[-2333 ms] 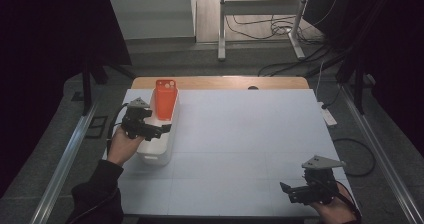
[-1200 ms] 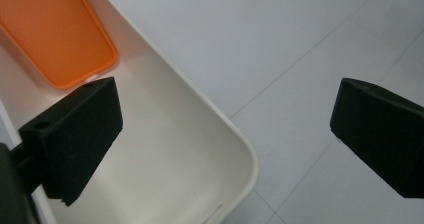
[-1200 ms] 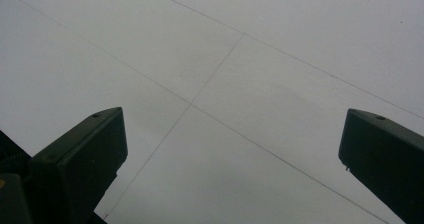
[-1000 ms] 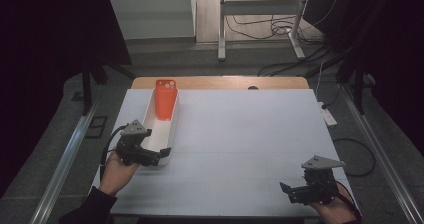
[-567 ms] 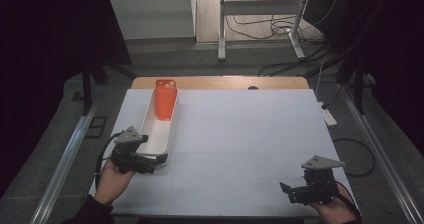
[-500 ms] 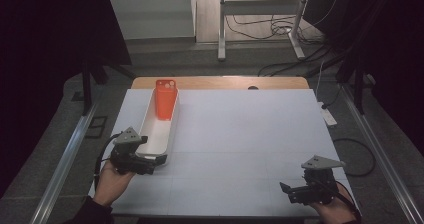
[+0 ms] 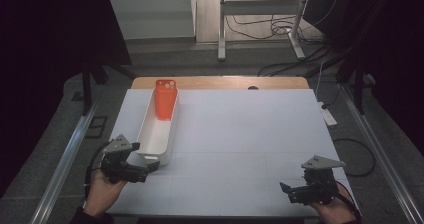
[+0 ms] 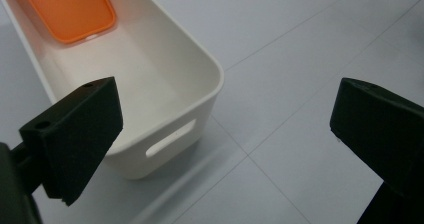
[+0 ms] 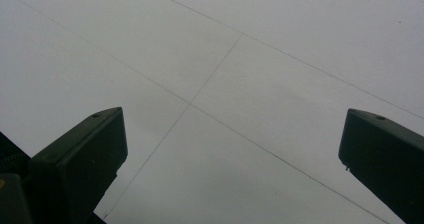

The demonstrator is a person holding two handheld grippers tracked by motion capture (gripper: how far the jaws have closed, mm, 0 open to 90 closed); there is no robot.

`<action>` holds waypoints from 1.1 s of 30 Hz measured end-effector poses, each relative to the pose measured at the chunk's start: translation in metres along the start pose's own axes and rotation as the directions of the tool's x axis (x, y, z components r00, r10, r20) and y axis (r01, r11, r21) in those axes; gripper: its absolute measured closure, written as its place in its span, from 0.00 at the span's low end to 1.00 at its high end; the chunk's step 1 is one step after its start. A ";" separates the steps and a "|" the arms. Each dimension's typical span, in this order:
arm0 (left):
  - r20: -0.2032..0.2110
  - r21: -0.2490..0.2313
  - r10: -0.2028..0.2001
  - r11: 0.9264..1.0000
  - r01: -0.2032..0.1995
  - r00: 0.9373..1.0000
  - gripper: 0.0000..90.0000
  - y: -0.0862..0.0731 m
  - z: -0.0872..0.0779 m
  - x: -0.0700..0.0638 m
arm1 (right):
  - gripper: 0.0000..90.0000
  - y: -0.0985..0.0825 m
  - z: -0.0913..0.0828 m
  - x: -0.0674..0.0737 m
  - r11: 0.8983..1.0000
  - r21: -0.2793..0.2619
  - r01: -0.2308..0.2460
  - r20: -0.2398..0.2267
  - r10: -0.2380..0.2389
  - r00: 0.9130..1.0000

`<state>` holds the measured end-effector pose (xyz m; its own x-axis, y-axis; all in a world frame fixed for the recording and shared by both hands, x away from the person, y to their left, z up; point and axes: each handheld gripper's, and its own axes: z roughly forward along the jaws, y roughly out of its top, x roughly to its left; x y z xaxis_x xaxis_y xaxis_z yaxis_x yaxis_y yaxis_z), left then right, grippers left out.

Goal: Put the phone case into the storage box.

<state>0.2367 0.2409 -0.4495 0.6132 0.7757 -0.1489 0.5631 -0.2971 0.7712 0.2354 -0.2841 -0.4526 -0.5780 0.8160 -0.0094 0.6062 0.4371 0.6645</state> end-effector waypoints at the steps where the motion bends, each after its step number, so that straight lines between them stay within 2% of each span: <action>1: -0.001 -0.001 -0.002 1.000 0.002 1.000 0.01 -0.001 -0.001 0.000 | 0.00 0.000 0.000 0.000 1.000 0.000 0.000 0.000 0.000 1.000; 20: -0.029 0.014 -0.039 0.999 0.039 0.999 0.01 -0.027 -0.018 0.001 | 0.00 0.000 0.000 0.000 1.000 0.001 -0.003 0.003 0.003 1.000; 29: -0.048 0.028 -0.042 0.999 0.043 0.998 0.00 -0.037 -0.024 -0.001 | 0.00 0.000 0.000 0.000 1.000 0.004 -0.003 0.004 0.003 1.000; 33: -0.064 0.044 -0.031 0.998 0.034 0.997 0.00 -0.042 -0.026 -0.002 | 0.00 0.000 0.000 0.000 1.000 0.005 -0.003 0.004 0.003 1.000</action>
<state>0.1973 0.2659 -0.4656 0.5587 0.8187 -0.1329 0.6073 -0.2946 0.7379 0.2358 -0.2841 -0.4528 -0.5739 0.8188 -0.0102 0.6110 0.4365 0.6604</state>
